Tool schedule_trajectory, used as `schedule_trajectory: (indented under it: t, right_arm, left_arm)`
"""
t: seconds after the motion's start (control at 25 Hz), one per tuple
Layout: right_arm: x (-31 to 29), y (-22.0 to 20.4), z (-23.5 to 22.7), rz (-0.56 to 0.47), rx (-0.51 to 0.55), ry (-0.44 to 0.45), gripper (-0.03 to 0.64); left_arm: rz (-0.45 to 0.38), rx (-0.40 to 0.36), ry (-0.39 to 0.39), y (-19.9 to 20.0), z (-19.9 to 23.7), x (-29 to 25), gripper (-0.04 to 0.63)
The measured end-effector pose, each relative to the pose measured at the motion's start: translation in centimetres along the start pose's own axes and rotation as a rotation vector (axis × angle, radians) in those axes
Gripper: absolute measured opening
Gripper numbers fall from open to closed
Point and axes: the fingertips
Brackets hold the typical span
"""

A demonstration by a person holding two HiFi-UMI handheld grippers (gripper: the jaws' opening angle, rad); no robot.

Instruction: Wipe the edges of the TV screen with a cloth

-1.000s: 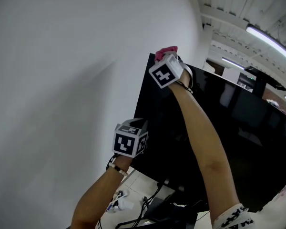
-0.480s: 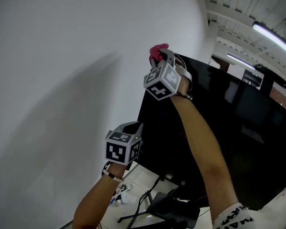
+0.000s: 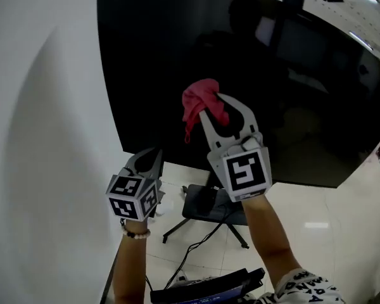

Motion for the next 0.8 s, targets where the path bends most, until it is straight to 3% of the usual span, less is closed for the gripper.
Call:
schedule_trajectory:
  t: [0.2,0.32,0.48,0.6,0.8]
  right_arm:
    - [16.8,-9.6,-1.5,0.269,-0.202,-0.094,0.126]
    - [26.3,-14.8,-2.3,0.385,-0.356,-0.181,0.126]
    - [39.2,-17.5,-3.0,0.470,-0.508,-0.362,0.126]
    - [46.3,-18.4,-2.9,0.524,-0.567,-0.439,0.126]
    - [54.8,-18.9,-1.9,0.622,-0.607,-0.497,0.126]
  left_arm:
    - [0.065,0.186,-0.105,-8.5,-10.7,-0.7,-0.012]
    - [0.137,0.228,-0.142,-13.2,-16.5,-0.3,-0.012]
    - [0.191,0.278,-0.159,-17.9,-22.6,1.9,-0.012]
    - [0.229,0.282,-0.149,-20.5,-25.2,2.8,-0.012]
    - [0.270,0.239,-0.203,-21.6,-31.1,4.4,-0.012]
Point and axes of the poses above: the fingertips, and each gripper's own axes: x backward along the fingers, z to its left, y out of its top, and after that the axes turned 10 degrees about -z, right-handed
